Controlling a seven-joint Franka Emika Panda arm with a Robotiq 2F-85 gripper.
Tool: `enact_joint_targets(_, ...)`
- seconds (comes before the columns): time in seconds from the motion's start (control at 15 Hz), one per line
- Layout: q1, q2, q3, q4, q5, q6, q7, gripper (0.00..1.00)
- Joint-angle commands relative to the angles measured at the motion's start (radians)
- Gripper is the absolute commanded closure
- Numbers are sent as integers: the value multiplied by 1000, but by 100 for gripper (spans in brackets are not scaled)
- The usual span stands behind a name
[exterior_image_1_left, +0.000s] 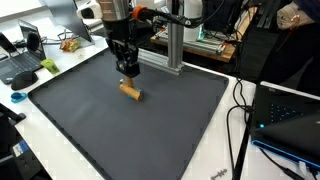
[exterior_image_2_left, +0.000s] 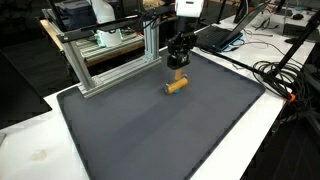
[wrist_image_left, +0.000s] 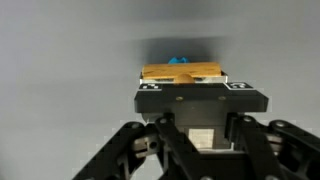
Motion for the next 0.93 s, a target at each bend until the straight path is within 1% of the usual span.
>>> enact_joint_targets(0.0,11,40,-13,15,35,-46,-32,78)
enact_joint_targets(0.67,13,46,-15,18,33,-60,-33,78)
enact_joint_targets(0.87,16,39,-17,10,20,-21,-28,78)
